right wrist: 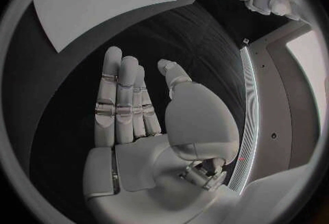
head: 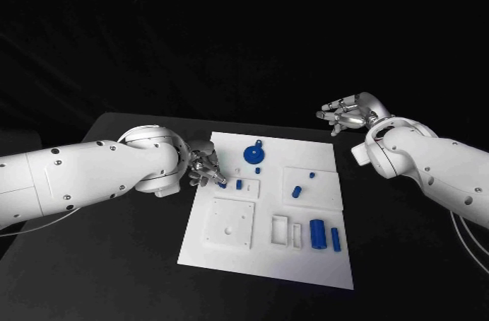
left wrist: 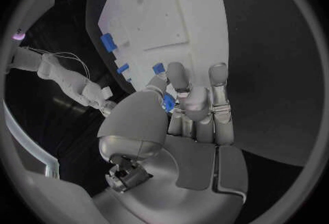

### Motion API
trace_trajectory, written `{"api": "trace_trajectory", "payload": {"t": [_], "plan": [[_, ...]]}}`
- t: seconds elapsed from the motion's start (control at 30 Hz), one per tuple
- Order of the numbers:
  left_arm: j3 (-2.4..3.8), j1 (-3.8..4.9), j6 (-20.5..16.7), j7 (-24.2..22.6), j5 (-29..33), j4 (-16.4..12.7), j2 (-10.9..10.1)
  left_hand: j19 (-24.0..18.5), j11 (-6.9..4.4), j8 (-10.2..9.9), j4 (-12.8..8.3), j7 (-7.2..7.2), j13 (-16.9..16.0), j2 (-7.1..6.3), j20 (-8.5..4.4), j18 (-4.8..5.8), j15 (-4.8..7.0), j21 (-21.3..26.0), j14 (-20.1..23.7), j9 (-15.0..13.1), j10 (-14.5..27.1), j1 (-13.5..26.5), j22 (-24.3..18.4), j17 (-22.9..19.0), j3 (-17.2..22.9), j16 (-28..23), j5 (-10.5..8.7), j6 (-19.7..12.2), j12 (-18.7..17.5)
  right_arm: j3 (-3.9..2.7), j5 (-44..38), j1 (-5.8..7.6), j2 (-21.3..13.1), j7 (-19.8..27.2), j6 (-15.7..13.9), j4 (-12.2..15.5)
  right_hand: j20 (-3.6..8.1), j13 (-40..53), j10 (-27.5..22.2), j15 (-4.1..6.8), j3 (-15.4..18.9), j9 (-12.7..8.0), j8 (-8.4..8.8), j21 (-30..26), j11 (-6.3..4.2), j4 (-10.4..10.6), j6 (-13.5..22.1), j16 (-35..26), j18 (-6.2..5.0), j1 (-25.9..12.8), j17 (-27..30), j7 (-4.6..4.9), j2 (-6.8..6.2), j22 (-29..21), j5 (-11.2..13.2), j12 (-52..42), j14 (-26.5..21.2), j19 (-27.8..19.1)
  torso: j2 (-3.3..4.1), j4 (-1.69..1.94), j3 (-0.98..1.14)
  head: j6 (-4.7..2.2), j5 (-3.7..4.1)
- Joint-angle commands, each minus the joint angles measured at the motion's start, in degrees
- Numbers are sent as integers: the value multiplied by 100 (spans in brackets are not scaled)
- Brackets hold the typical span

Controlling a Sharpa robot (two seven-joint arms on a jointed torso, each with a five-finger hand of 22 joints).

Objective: Assemble the parts on the task board

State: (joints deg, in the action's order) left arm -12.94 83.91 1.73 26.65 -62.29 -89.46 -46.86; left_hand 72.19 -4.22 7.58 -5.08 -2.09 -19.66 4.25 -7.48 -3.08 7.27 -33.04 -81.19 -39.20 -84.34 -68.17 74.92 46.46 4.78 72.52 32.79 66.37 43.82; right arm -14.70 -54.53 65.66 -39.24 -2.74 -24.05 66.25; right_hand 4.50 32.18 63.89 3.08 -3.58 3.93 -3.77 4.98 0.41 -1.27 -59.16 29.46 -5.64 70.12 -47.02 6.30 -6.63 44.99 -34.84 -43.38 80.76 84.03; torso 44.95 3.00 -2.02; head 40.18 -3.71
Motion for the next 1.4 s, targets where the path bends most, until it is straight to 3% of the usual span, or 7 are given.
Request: {"api": "trace_trajectory", "payload": {"t": [0.03,0.9,1.4], "plan": [[-10,-16,-75,-39,-53,2,16,-2,-92,10,-584,242,5,-7,53,-57,-3,-32,-21,-5,-233,-56,103,5,567,17,26,300,28,-3,5,-4,7,65,39,2,-44,-4,-35,-9,-17,-2,17,14,4,-2,28,-13,70,-1,4,6,25,-5,-18,-20,-29,130,-3,3,2,5,-1],[-9,-19,-181,-47,-24,-86,-33,1,-97,9,-587,243,40,-17,54,-63,0,-33,-25,-4,-233,-65,102,7,568,12,33,308,38,-3,5,-26,7,59,61,-15,-44,-4,-35,-9,-17,-2,17,14,4,-2,28,-13,70,-1,4,6,25,-5,-18,-20,-29,130,-3,-1,6,20,16],[-10,-19,-488,-19,-58,-177,-81,12,-102,7,-580,245,60,-20,50,-67,7,-38,-36,3,-234,-60,102,4,567,8,37,317,46,-3,6,-30,-7,46,70,-6,-42,-13,-37,-7,-37,-2,16,46,2,-11,25,-3,71,-19,14,6,45,-60,-21,-28,-28,128,-5,4,3,12,13]]}}
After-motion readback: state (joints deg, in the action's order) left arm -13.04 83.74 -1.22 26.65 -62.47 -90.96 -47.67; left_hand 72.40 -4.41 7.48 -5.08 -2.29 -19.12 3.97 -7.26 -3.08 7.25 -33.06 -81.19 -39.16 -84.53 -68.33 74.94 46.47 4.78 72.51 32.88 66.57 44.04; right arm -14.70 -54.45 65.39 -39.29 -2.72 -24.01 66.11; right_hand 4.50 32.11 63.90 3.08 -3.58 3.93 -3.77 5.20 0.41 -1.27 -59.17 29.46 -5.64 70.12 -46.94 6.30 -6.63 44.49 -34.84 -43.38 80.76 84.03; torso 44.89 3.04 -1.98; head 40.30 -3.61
